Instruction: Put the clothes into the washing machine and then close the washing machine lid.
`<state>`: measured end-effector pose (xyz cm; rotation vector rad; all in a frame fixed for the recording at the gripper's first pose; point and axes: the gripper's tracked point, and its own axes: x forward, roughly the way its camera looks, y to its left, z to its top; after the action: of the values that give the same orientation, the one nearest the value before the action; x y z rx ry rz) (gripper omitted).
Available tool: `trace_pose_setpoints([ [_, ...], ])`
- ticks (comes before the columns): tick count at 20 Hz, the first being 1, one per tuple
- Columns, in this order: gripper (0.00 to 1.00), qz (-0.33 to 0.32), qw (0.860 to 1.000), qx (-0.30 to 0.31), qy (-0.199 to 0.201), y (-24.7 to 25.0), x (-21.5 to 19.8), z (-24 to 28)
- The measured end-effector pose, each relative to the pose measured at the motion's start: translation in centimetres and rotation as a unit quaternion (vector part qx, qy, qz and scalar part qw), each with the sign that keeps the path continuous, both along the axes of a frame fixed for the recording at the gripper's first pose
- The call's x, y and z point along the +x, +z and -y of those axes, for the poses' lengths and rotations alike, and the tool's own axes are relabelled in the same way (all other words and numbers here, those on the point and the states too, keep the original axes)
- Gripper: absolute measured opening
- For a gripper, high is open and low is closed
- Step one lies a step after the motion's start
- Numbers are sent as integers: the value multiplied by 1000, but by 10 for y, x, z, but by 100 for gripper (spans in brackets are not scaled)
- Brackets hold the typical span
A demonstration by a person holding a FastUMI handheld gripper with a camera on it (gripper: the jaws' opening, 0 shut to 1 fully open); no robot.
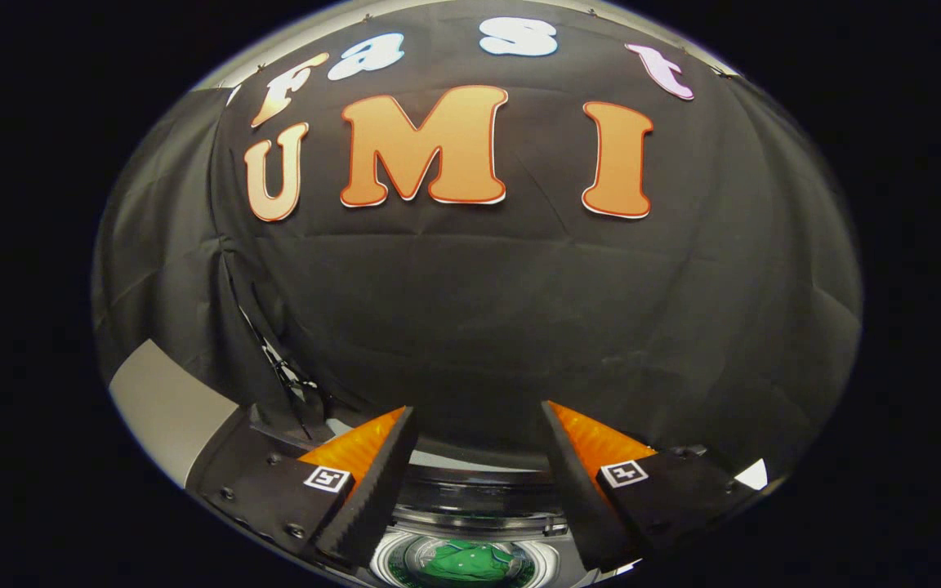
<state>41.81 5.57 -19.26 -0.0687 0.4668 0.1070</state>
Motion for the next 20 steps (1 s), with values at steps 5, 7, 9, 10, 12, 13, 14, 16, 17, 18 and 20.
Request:
trace_pose_setpoints([
  [5, 96, -30, 999, -13, -19, -26, 17, 6],
  [7, 96, -45, 999, -8, -22, -37, 21, 1],
  [9, 96, -45, 998, 19, -31, -41, 21, -1],
  [10, 96, -41, 998, 30, -33, -40, 23, -1],
  [12, 96, -37, 998, 31, -30, -41, 19, -2],
  [13, 96, -35, 999, 28, -28, -41, 17, -1],
  [14, 96, -33, 999, 29, -28, -39, 17, -1],
  [16, 96, -26, 999, 32, -28, -38, 13, 0],
  [17, 96, -23, 999, 31, -27, -37, 10, -1],
  [18, 96, -22, 999, 33, -26, -36, 4, -1],
  [20, 96, -19, 999, 34, -24, -35, -6, -1],
])
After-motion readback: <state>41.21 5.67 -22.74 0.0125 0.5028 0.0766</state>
